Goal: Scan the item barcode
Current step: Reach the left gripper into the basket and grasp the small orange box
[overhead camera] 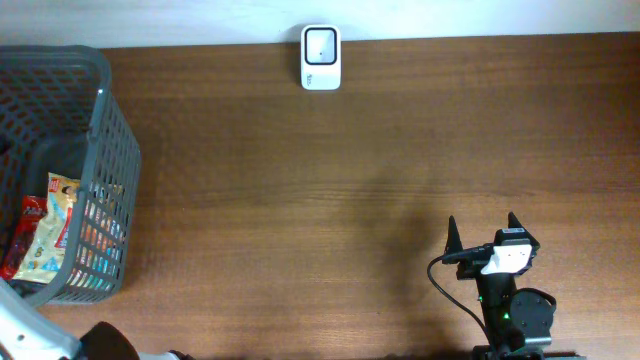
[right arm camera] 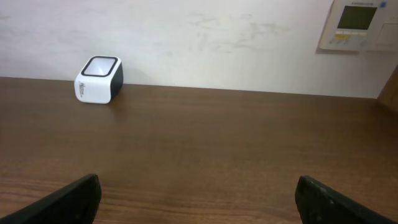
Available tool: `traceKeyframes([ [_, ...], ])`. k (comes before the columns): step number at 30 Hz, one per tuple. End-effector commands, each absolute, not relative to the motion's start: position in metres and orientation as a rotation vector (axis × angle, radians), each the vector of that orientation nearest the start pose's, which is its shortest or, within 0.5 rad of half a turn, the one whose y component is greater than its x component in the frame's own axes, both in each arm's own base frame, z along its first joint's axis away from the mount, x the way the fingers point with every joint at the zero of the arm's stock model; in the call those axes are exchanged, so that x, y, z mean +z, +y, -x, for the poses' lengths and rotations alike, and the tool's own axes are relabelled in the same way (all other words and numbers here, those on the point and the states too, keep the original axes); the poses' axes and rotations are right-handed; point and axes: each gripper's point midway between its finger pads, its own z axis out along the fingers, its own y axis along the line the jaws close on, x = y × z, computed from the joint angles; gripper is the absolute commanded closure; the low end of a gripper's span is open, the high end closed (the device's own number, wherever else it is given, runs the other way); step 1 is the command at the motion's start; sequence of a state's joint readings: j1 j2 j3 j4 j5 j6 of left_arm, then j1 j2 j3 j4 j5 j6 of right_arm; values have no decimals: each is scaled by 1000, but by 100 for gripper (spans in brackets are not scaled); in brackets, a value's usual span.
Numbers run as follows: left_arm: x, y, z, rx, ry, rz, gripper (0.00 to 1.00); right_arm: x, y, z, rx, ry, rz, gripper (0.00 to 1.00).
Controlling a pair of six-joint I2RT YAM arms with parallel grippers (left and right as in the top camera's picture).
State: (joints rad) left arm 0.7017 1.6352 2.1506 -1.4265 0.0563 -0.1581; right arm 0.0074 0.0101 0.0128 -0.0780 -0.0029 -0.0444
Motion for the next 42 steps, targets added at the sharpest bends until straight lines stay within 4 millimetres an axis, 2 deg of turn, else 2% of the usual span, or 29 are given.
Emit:
traceKeyframes([
  [1,331,237,-297,102,2325,1061,1,155,2,-246,-26,1650,41,1],
  [2,323,238,-299,95,2345,1071,5,155,2,-246,-26,1650,41,1],
  [5,288,243,-305,74,2450,1068,33,155,2,-246,-26,1650,41,1],
  [9,246,245,-307,42,2586,1049,35,155,2,-246,-26,1650,41,1],
  [12,203,244,-303,5,2710,1071,34,155,2,-246,-26,1650,41,1],
  [18,144,236,-297,-56,2839,1116,37,155,2,-246,-26,1650,41,1],
  [28,102,193,-296,-101,2991,1021,36,155,2,-246,-26,1650,41,1],
  [31,86,199,-289,23,3026,1004,40,155,2,-246,-26,1650,41,1],
  [36,80,209,-276,153,3055,1027,39,155,2,-246,-26,1650,41,1],
  [42,76,209,-272,167,3065,1040,41,155,2,-246,-26,1650,41,1],
])
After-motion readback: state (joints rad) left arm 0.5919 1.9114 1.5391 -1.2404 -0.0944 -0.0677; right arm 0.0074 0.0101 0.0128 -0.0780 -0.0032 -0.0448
